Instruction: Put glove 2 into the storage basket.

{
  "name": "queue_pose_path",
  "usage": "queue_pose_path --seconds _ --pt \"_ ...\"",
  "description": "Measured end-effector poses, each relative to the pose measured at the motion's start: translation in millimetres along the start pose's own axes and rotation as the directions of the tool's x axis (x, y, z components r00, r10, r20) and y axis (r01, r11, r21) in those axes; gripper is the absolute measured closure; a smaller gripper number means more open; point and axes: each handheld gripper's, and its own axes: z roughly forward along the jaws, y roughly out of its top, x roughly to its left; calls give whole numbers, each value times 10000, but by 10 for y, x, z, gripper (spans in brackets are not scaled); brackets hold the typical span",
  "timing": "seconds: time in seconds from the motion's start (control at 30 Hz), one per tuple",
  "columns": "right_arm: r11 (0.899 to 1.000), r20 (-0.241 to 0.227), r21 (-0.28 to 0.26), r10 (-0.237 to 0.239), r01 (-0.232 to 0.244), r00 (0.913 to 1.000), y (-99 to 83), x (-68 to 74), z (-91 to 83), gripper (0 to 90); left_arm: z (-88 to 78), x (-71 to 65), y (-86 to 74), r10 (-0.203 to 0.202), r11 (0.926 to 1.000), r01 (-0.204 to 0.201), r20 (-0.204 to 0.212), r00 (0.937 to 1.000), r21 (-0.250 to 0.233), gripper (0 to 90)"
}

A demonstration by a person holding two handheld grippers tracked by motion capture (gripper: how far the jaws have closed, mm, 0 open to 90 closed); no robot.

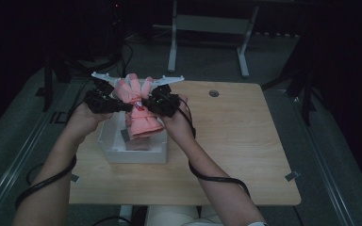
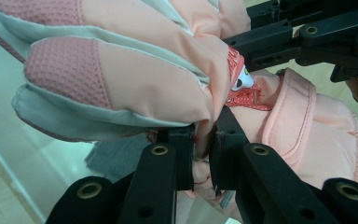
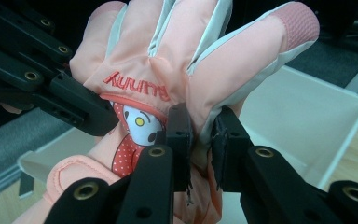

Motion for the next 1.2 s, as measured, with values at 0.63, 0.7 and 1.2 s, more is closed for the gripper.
queue_pose_path --seconds 0.63,0.7,1.2 --pt "9770 117 2112 277 -296 9995 -354 -46 597 785 527 312 -380 -784 9886 755 176 9968 1305 805" --pt "9707 186 2378 296 -332 9994 -343 -41 630 784 576 300 -358 -754 9814 780 -214 9969 1754 803" --pt "9288 753 3697 -12 -268 9972 -245 -59 838 644 716 264 -282 -693 9450 1317 -2103 9752 2993 712"
